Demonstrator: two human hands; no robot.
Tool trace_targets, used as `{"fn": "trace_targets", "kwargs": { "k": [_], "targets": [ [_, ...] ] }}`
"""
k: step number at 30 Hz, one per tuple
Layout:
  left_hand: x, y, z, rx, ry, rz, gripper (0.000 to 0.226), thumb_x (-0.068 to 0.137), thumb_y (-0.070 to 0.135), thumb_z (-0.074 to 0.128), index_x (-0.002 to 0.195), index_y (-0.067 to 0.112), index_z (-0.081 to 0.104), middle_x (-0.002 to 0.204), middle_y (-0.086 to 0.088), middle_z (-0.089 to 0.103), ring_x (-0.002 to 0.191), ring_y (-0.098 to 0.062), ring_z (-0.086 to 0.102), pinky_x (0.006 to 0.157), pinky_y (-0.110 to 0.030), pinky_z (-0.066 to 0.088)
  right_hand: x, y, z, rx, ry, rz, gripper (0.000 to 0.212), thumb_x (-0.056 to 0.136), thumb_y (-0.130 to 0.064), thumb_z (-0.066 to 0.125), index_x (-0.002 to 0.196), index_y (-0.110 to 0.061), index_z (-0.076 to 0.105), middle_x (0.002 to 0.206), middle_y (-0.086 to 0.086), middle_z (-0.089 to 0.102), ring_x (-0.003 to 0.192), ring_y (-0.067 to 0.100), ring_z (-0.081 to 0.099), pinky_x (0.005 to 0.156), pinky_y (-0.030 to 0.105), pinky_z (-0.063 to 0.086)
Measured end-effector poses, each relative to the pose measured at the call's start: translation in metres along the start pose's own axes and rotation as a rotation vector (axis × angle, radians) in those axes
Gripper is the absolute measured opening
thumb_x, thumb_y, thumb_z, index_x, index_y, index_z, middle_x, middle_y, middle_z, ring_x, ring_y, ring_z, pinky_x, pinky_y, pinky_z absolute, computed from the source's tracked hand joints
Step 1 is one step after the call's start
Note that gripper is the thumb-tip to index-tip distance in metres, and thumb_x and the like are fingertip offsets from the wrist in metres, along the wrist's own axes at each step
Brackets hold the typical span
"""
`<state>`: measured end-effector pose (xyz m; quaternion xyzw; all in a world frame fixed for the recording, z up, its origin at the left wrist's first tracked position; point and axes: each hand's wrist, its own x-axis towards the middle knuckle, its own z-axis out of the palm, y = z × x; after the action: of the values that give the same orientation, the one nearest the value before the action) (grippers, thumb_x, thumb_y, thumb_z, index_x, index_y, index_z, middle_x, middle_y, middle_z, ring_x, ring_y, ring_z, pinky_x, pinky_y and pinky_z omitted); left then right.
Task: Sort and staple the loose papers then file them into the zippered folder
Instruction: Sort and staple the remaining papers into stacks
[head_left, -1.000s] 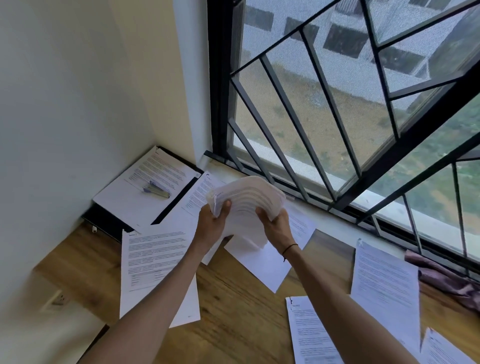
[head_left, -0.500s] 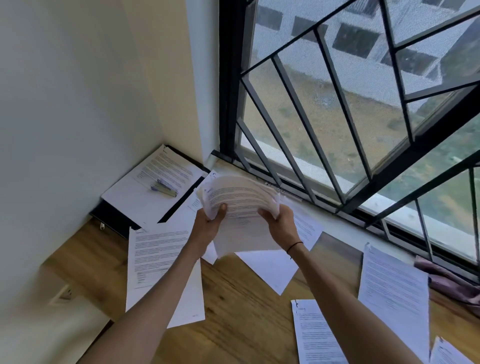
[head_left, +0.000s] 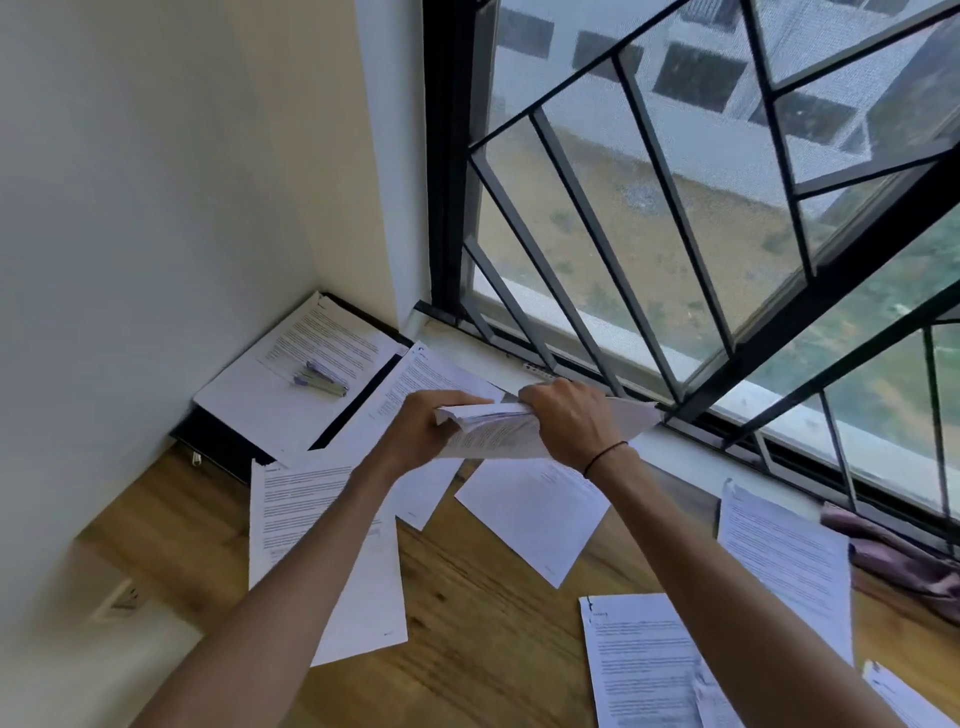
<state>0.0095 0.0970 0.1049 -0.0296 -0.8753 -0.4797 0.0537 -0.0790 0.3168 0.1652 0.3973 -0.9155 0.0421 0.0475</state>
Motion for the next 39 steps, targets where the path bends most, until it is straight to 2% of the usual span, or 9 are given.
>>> {"fn": "trace_targets", "kwargs": {
  "k": [2, 5, 10, 14, 17, 22, 27, 33, 39],
  "targets": [
    [-0.005, -0.001, 0.011, -0.074, 0.046, -0.106, 0.023, 0.104, 0.024, 0.061, 0.123, 0.026, 0.074, 0.114, 0.007, 0.074, 0.1, 0.003, 0.067, 0.078, -0.018, 0.054, -0.005, 0.011, 0.002, 0.053, 0.009, 0.034, 0.016, 0.09, -0.014, 0.072, 0.076, -0.02, 0.065, 0.063, -0.006, 0.055, 0.056, 0.021, 0.053, 0.047, 0.022, 0.027],
    [-0.016, -0.005, 0.02, -0.229, 0.249, -0.352, 0.014, 0.104, 0.028, 0.059, 0.113, 0.025, 0.069, 0.095, 0.005, 0.071, 0.082, 0.007, 0.063, 0.07, -0.017, 0.048, -0.02, 0.049, 0.007, 0.175, -0.129, 0.134, 0.015, 0.09, -0.024, 0.075, 0.081, -0.02, 0.064, 0.079, -0.003, 0.065, 0.073, 0.022, 0.064, 0.059, 0.031, 0.049],
    [-0.029, -0.019, 0.017, -0.439, 0.387, -0.475, 0.02, 0.106, 0.03, 0.055, 0.116, 0.017, 0.065, 0.094, 0.006, 0.07, 0.085, -0.005, 0.065, 0.062, -0.012, 0.051, -0.06, 0.088, 0.015, 1.022, -0.134, 0.327, 0.031, 0.084, -0.003, 0.082, 0.103, -0.027, 0.075, 0.099, -0.007, 0.076, 0.095, 0.007, 0.072, 0.083, 0.027, 0.058],
    [-0.028, -0.017, 0.025, -0.478, 0.347, -0.45, 0.016, 0.105, 0.03, 0.054, 0.114, 0.023, 0.066, 0.097, 0.007, 0.072, 0.084, -0.002, 0.07, 0.066, -0.016, 0.055, -0.076, 0.082, 0.045, 1.243, -0.115, 0.42, 0.048, 0.082, -0.011, 0.085, 0.127, -0.015, 0.068, 0.117, 0.003, 0.076, 0.111, 0.022, 0.071, 0.095, 0.042, 0.059],
    [-0.025, -0.015, 0.032, -0.456, 0.329, -0.426, 0.021, 0.104, 0.033, 0.056, 0.119, 0.021, 0.066, 0.102, 0.003, 0.073, 0.093, -0.01, 0.07, 0.07, -0.019, 0.057, -0.075, 0.078, 0.059, 1.297, -0.071, 0.491, 0.042, 0.084, -0.012, 0.084, 0.124, -0.014, 0.071, 0.113, 0.005, 0.077, 0.106, 0.025, 0.072, 0.093, 0.049, 0.06],
    [-0.026, -0.02, 0.041, -0.452, 0.322, -0.436, 0.023, 0.101, 0.032, 0.06, 0.12, 0.021, 0.066, 0.104, 0.004, 0.073, 0.095, -0.01, 0.07, 0.068, -0.02, 0.058, -0.077, 0.062, 0.067, 1.319, 0.135, 0.627, 0.029, 0.089, -0.012, 0.08, 0.109, -0.031, 0.072, 0.104, -0.003, 0.077, 0.1, 0.016, 0.073, 0.085, 0.037, 0.062],
    [-0.032, -0.029, 0.063, -0.479, 0.249, -0.466, 0.04, 0.093, 0.021, 0.075, 0.131, 0.018, 0.063, 0.112, 0.001, 0.072, 0.104, -0.012, 0.068, 0.077, -0.021, 0.059, -0.088, 0.051, 0.098, 1.273, 0.051, 0.738, 0.029, 0.087, -0.02, 0.082, 0.109, -0.028, 0.064, 0.108, 0.004, 0.073, 0.101, 0.02, 0.07, 0.088, 0.043, 0.062],
    [-0.028, -0.022, 0.067, -0.454, 0.303, -0.471, 0.029, 0.102, 0.024, 0.063, 0.13, 0.022, 0.057, 0.108, 0.008, 0.067, 0.099, -0.005, 0.065, 0.068, -0.013, 0.055, -0.086, 0.047, 0.11, 1.25, 0.099, 0.787, 0.026, 0.094, -0.027, 0.075, 0.117, -0.028, 0.063, 0.11, 0.003, 0.073, 0.103, 0.02, 0.069, 0.086, 0.043, 0.061],
    [-0.02, -0.023, 0.056, -0.424, 0.342, -0.507, 0.022, 0.099, 0.027, 0.067, 0.121, 0.02, 0.063, 0.098, 0.009, 0.069, 0.09, -0.006, 0.067, 0.061, -0.017, 0.056, -0.083, 0.054, 0.11, 1.206, 0.154, 0.787, 0.025, 0.092, -0.036, 0.076, 0.113, -0.024, 0.066, 0.108, 0.006, 0.073, 0.099, 0.024, 0.071, 0.08, 0.043, 0.062]
  ]
}}
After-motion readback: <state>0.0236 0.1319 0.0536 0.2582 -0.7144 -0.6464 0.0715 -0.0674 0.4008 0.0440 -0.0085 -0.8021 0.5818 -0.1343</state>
